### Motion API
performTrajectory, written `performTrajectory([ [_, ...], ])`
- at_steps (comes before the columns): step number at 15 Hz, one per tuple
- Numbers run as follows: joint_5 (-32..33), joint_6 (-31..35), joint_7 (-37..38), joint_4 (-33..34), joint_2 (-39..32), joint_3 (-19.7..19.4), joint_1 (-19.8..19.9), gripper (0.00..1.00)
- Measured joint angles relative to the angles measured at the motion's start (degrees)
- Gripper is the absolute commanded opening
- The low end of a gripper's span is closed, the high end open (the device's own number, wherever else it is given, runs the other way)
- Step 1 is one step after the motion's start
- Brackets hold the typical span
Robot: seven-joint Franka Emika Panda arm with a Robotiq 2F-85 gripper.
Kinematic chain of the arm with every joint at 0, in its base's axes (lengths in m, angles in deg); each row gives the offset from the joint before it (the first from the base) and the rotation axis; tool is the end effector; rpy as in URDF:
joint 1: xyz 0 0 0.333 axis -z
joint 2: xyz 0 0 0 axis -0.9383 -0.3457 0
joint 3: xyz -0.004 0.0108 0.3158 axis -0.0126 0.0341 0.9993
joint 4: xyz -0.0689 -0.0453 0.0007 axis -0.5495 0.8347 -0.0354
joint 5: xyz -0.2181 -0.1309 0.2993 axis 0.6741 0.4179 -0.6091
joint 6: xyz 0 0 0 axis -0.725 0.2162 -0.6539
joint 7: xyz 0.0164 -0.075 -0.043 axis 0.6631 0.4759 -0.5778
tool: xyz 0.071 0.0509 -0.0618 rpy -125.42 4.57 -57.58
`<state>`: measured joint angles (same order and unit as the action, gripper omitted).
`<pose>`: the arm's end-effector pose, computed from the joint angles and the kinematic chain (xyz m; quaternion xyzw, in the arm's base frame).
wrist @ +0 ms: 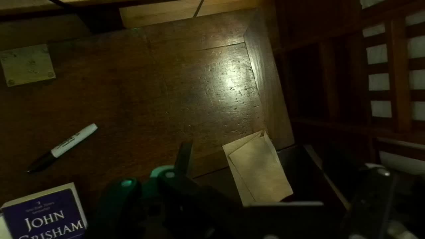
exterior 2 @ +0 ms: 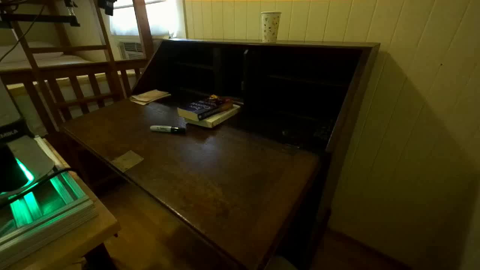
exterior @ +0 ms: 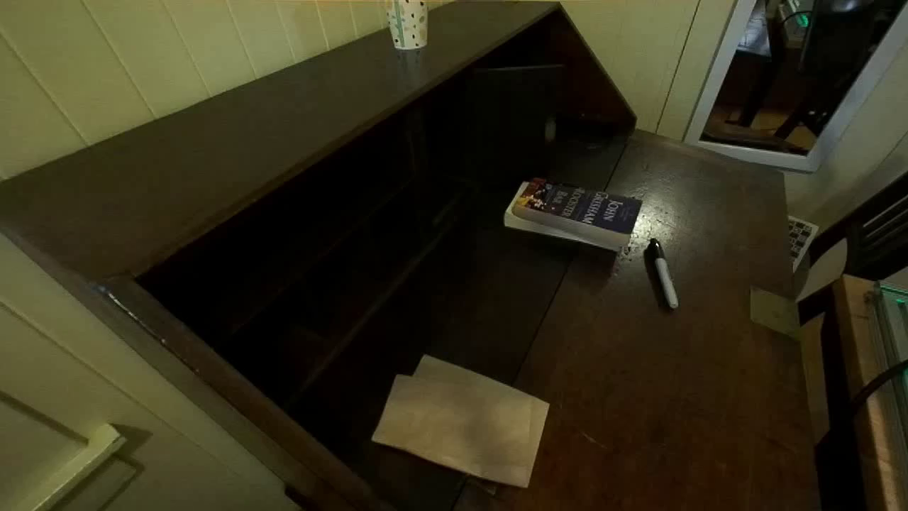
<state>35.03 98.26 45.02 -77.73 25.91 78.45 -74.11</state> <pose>0.3849 0.0721 0.5329 -0.9820 0.0936 0.0949 0.1338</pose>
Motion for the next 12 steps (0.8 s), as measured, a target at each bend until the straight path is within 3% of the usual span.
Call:
performTrajectory([
  [12,0.84,-0.44,-0.24,-1.19,-1.70,1.32,0.42,1.00],
])
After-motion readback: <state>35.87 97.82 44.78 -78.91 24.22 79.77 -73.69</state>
